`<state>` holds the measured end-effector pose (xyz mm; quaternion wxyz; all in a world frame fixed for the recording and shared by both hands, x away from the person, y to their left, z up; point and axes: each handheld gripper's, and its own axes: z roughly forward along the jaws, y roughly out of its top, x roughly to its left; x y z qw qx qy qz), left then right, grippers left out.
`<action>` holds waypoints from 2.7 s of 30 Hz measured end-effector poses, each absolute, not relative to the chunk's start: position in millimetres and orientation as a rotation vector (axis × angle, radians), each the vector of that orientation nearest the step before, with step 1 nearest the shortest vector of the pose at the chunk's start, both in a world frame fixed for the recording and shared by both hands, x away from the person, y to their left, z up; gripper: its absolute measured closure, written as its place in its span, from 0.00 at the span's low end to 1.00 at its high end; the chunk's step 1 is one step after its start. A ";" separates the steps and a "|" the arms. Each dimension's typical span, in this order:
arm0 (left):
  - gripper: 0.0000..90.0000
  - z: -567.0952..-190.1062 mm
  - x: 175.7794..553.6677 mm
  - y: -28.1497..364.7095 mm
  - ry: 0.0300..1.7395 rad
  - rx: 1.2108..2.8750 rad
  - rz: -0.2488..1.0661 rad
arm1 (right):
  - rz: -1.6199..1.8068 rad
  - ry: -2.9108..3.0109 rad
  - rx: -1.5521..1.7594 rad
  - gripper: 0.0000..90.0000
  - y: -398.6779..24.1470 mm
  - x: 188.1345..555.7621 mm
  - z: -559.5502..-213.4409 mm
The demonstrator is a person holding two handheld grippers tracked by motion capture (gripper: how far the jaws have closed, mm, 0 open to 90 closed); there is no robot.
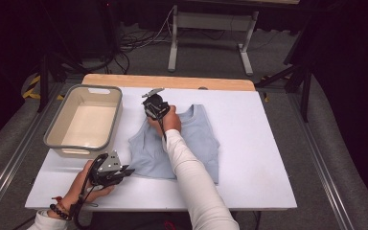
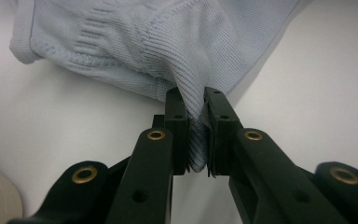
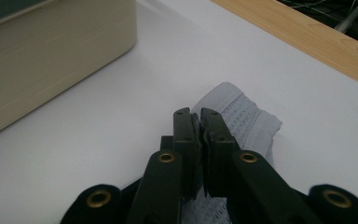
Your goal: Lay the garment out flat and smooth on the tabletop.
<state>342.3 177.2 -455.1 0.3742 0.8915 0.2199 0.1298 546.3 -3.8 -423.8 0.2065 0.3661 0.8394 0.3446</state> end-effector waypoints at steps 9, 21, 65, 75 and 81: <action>0.91 -440.4 340.1 169.0 0.522 2.187 0.322 | 1.065 2.316 1.016 0.96 -14.4 540.2 -412.4; 0.91 -409.2 339.9 119.8 0.360 2.060 0.319 | 1.196 2.275 0.959 0.96 -61.2 525.5 -370.4; 0.64 -433.2 344.2 -3.2 0.161 2.127 0.228 | 1.242 2.211 0.905 0.68 -228.9 433.8 -379.2; 0.41 -426.3 334.5 54.4 0.185 2.150 0.319 | 1.242 2.326 0.883 0.62 -234.8 406.0 -412.1; 0.35 -442.2 340.0 68.0 0.217 2.224 0.330 | 1.159 2.341 0.880 0.96 -237.4 401.5 -418.9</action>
